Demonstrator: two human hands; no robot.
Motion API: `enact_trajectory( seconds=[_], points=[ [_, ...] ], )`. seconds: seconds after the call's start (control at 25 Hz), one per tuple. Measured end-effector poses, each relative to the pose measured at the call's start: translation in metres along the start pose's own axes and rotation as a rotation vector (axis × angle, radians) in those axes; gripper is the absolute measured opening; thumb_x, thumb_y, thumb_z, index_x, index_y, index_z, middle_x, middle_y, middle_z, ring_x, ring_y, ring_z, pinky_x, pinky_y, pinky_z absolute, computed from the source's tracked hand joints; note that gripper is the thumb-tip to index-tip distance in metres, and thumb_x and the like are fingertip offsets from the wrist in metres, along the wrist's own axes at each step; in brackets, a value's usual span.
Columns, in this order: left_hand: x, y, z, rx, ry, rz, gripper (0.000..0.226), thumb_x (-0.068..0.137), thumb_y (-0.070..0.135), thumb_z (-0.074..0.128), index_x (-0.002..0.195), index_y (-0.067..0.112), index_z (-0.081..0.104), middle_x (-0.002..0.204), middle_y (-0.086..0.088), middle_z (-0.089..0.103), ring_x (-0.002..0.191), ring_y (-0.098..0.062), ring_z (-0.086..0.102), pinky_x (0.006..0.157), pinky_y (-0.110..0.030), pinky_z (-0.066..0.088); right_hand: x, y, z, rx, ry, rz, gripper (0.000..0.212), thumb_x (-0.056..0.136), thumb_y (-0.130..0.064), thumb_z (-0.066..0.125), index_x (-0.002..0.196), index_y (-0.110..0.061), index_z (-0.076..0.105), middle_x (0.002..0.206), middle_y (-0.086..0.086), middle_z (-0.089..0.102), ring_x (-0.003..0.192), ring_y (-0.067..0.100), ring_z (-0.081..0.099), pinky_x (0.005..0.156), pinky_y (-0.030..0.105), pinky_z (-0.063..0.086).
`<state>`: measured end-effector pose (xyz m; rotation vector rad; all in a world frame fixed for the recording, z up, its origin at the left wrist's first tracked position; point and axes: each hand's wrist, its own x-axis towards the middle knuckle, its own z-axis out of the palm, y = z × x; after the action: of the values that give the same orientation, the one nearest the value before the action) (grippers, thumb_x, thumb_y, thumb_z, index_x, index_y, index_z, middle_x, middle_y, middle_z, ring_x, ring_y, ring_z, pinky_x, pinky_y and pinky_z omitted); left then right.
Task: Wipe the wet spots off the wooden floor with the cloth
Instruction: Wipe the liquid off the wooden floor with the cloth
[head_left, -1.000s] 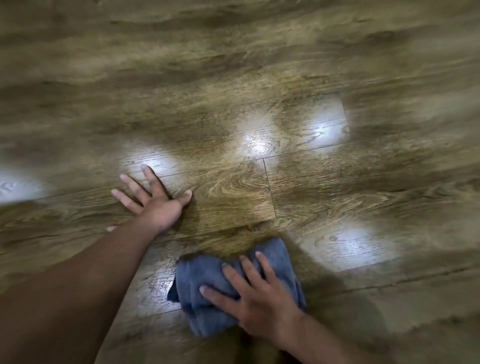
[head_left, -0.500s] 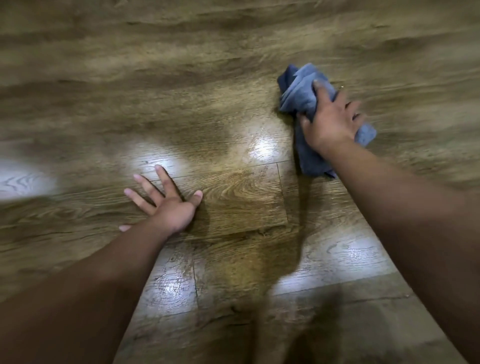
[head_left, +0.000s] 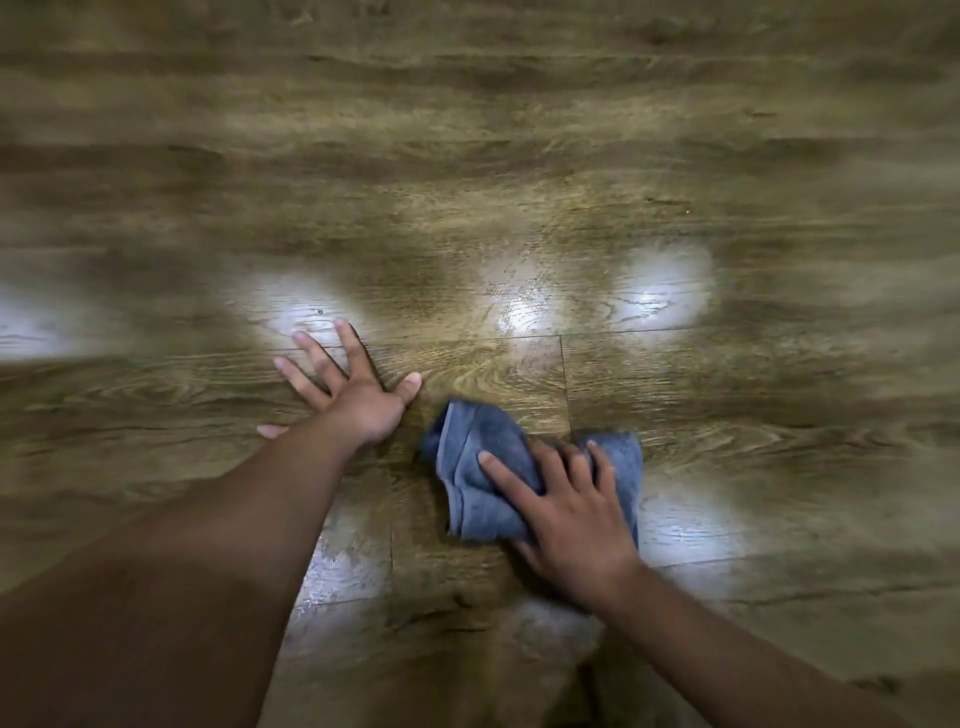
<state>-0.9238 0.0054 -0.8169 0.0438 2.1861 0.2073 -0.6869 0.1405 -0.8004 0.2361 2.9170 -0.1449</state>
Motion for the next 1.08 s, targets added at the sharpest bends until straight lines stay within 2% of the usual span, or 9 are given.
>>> enact_trajectory(
  seconds=[0.16,0.32,0.4,0.48,0.6,0.72,0.8,0.88,1.08],
  points=[
    [-0.028,-0.001,-0.019,-0.059,-0.06,0.07,0.116,0.071,0.096,0.042,0.14,0.051,-0.041,0.145,0.002,-0.058,0.137,-0.032,-0.049,0.105,-0.082,-0.01,0.002,0.002,-0.018,0.034,-0.074,0.046,0.089,0.075,-0.055,0.068,0.153,-0.043,0.026,0.128,0.009,0.052,0.105,0.036,0.052,0.104,0.058,0.038],
    [-0.052,-0.078,-0.04,0.017,-0.032,-0.018,0.147,0.023,0.109,0.048,0.123,0.063,-0.049,0.123,0.015,-0.069,0.136,-0.025,-0.051,0.096,-0.085,-0.014,0.011,0.02,-0.018,-0.007,-0.034,0.057,0.092,0.074,-0.055,0.071,0.154,-0.042,0.027,0.122,0.009,0.052,0.099,0.035,0.049,0.092,0.052,0.04],
    [-0.053,-0.112,-0.041,0.022,-0.043,-0.052,0.151,0.013,0.107,0.049,0.117,0.064,-0.052,0.119,0.019,-0.071,0.134,-0.024,-0.052,0.098,-0.087,-0.01,0.025,0.029,-0.018,-0.048,0.017,0.06,0.092,0.073,-0.055,0.073,0.153,-0.04,0.032,0.12,0.011,0.051,0.095,0.035,0.047,0.085,0.05,0.04],
    [-0.044,-0.117,-0.043,0.016,-0.035,-0.013,0.149,0.017,0.104,0.052,0.117,0.065,-0.051,0.119,0.021,-0.071,0.133,-0.022,-0.053,0.096,-0.086,-0.01,0.057,0.042,-0.017,-0.063,0.058,0.135,0.085,0.079,-0.055,0.068,0.153,-0.039,0.031,0.127,0.014,0.048,0.101,0.037,0.046,0.086,0.051,0.038],
    [-0.042,-0.118,-0.039,0.013,-0.048,0.026,0.149,0.025,0.099,0.055,0.125,0.062,-0.049,0.128,0.018,-0.068,0.135,-0.025,-0.053,0.095,-0.087,-0.009,0.121,0.052,-0.029,0.004,0.062,0.409,0.074,0.089,-0.054,0.056,0.154,-0.04,0.023,0.136,0.018,0.04,0.116,0.043,0.041,0.098,0.056,0.032],
    [-0.037,-0.122,-0.038,0.021,-0.031,-0.001,0.15,0.037,0.094,0.064,0.131,0.059,-0.047,0.132,0.016,-0.067,0.134,-0.027,-0.054,0.094,-0.087,-0.011,0.187,0.052,-0.041,0.119,0.078,0.652,0.073,0.091,-0.048,0.058,0.154,-0.038,0.022,0.139,0.022,0.036,0.122,0.046,0.036,0.103,0.06,0.026],
    [-0.036,-0.121,-0.038,0.025,-0.019,0.01,0.149,0.045,0.09,0.071,0.13,0.059,-0.047,0.132,0.015,-0.067,0.132,-0.027,-0.055,0.093,-0.087,-0.012,0.202,0.034,-0.044,0.118,0.093,0.718,0.073,0.09,-0.045,0.059,0.153,-0.038,0.023,0.14,0.024,0.035,0.123,0.047,0.036,0.104,0.061,0.025],
    [-0.035,-0.124,-0.037,0.02,-0.019,0.011,0.148,0.048,0.089,0.073,0.129,0.058,-0.048,0.132,0.015,-0.067,0.131,-0.027,-0.056,0.092,-0.087,-0.013,0.19,-0.001,-0.042,0.035,0.097,0.587,0.076,0.088,-0.046,0.059,0.154,-0.038,0.022,0.138,0.024,0.036,0.121,0.046,0.037,0.104,0.061,0.025],
    [-0.035,-0.124,-0.038,-0.003,-0.042,-0.02,0.141,0.061,0.08,0.075,0.131,0.06,-0.045,0.131,0.017,-0.067,0.132,-0.025,-0.056,0.096,-0.085,-0.013,0.094,-0.089,-0.017,-0.003,0.048,0.023,0.089,0.071,-0.051,0.071,0.152,-0.04,0.034,0.129,0.015,0.048,0.107,0.037,0.042,0.101,0.059,0.029]
  ],
)
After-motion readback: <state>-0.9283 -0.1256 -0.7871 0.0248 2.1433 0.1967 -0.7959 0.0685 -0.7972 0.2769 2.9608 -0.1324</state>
